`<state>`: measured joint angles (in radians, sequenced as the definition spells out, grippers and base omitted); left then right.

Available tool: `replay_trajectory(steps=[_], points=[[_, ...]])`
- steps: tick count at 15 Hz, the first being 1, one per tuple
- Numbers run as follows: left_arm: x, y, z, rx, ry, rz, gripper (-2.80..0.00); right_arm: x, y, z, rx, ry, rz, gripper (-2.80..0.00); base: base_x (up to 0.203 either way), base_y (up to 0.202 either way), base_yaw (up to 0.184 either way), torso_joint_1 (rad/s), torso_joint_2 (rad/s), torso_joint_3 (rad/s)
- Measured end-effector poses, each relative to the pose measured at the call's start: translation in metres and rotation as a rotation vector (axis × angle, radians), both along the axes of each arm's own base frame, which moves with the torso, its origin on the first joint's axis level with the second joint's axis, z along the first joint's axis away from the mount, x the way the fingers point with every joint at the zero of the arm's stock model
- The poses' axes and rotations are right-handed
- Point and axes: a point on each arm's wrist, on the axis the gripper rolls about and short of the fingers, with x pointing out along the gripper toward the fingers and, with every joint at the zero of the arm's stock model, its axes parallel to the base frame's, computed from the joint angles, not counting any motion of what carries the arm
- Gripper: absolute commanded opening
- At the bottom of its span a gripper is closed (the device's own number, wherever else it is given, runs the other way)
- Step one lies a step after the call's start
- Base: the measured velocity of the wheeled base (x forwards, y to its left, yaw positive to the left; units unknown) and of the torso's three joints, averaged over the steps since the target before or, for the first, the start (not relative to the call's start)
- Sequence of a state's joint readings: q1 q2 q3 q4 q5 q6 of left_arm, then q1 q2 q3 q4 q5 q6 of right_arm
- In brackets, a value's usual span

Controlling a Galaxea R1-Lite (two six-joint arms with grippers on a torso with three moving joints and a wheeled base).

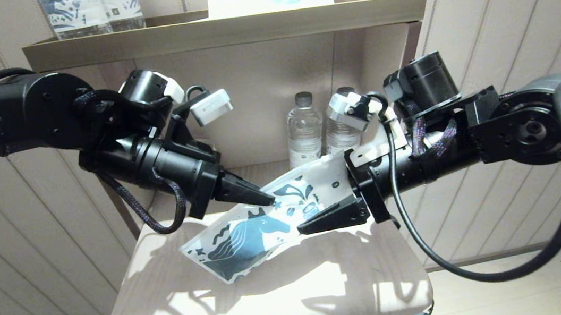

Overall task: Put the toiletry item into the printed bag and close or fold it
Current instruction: Hand it to the other hand

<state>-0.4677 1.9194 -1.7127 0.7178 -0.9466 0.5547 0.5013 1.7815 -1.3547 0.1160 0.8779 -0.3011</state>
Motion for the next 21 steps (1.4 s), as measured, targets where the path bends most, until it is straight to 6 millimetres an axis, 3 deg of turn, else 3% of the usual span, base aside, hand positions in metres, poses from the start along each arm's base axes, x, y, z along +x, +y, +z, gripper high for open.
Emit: replay_trajectory(steps=[10, 15, 21], points=[[-0.003, 0.001, 0.004, -0.002, -0.031, -0.016, -2.80, 0.003, 0.000, 0.005, 0.013, -0.018, 0.000, 0.00, 0.000, 0.000, 0.000, 0.000, 0.00, 0.000], [-0.006, 0.002, 0.001, -0.017, -0.011, -0.030, -2.80, 0.007, 0.000, -0.002, 0.007, 0.012, -0.008, 0.00, 0.000, 0.000, 0.000, 0.000, 0.00, 0.000], [-0.009, 0.003, 0.003, -0.031, 0.014, -0.033, -2.80, 0.012, -0.015, 0.004, 0.016, -0.067, -0.111, 0.00, 0.000, 0.000, 0.000, 0.000, 0.00, 0.000]])
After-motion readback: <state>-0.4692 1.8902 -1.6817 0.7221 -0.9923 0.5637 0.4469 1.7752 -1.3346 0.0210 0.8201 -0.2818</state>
